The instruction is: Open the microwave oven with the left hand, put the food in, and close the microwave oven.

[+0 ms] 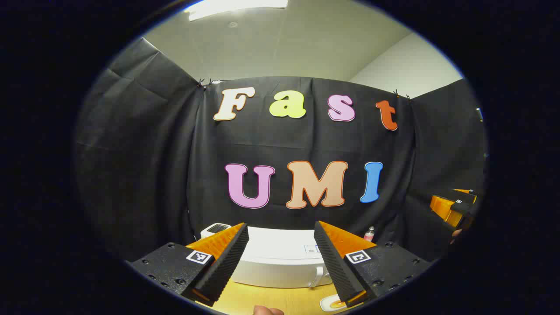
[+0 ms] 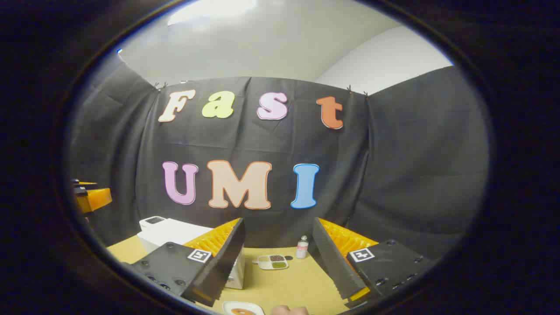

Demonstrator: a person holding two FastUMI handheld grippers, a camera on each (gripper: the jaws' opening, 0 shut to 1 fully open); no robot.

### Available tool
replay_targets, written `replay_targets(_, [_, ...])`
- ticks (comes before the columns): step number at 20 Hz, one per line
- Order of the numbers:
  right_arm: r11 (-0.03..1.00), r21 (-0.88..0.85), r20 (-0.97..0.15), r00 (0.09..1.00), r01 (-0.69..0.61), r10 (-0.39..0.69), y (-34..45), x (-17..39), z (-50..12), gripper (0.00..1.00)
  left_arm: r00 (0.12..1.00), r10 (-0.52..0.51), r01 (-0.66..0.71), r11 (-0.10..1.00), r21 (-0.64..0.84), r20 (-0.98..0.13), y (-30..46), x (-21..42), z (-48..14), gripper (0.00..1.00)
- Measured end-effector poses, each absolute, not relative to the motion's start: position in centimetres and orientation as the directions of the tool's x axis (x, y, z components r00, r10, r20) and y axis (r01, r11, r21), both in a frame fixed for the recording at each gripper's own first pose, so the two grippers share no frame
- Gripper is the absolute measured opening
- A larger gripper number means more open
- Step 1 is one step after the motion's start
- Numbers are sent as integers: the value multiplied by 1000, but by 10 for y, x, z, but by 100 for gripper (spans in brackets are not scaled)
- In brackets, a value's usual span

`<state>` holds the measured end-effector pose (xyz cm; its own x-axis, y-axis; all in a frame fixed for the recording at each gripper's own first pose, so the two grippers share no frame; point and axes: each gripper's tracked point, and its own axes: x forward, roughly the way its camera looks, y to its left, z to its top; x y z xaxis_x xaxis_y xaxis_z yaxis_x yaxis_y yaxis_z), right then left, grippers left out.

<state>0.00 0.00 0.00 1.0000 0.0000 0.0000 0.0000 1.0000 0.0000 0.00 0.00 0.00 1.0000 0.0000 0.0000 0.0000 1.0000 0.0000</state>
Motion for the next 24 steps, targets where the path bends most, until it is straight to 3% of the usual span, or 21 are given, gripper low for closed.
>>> replay_targets(15, [997,-38,3,998,-65,65,6,16,-10,96,997,26,-25,999,20,-67,-11,12,-24,93])
replay_targets(24, [996,-39,4,997,-78,78,6,13,-7,96,999,23,-21,999,44,-43,-17,12,-20,93])
